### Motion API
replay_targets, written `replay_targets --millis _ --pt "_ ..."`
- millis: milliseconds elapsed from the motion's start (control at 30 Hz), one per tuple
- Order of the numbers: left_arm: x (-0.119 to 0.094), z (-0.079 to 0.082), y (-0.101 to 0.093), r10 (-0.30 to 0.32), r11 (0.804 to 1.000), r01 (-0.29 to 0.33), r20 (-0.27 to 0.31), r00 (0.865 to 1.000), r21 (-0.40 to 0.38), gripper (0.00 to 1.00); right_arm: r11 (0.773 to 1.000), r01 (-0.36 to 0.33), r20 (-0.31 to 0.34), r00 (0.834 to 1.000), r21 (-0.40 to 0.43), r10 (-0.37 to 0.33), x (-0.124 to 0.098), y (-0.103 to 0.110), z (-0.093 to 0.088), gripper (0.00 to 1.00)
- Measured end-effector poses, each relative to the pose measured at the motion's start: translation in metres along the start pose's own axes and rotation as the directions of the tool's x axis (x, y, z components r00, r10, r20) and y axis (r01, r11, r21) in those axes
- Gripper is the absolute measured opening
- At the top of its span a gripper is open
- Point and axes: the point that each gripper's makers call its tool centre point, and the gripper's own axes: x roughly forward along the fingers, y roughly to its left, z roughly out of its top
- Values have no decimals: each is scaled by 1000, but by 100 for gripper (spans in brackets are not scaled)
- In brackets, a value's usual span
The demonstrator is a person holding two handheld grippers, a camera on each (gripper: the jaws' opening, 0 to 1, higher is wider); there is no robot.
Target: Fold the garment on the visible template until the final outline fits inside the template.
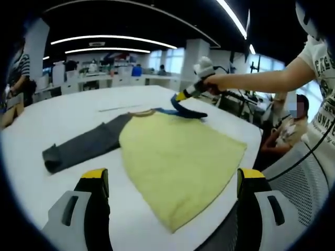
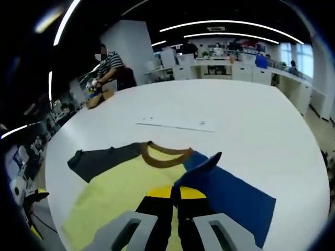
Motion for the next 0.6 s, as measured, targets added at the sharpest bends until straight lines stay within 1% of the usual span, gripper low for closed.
replay_targets --millis 267,333,600 --pt "0 0 0 6 1000 -6 2 1000 -2 99 999 -37 14 999 -2 37 8 21 10 0" --pt "0 -1 0 8 1000 -8 1 1000 -3 99 999 -45 15 999 -5 46 8 28 11 0" --pt "-1 -1 1 19 1000 -19 1 1000 -7 99 997 -76 8 997 -18 77 16 43 12 0"
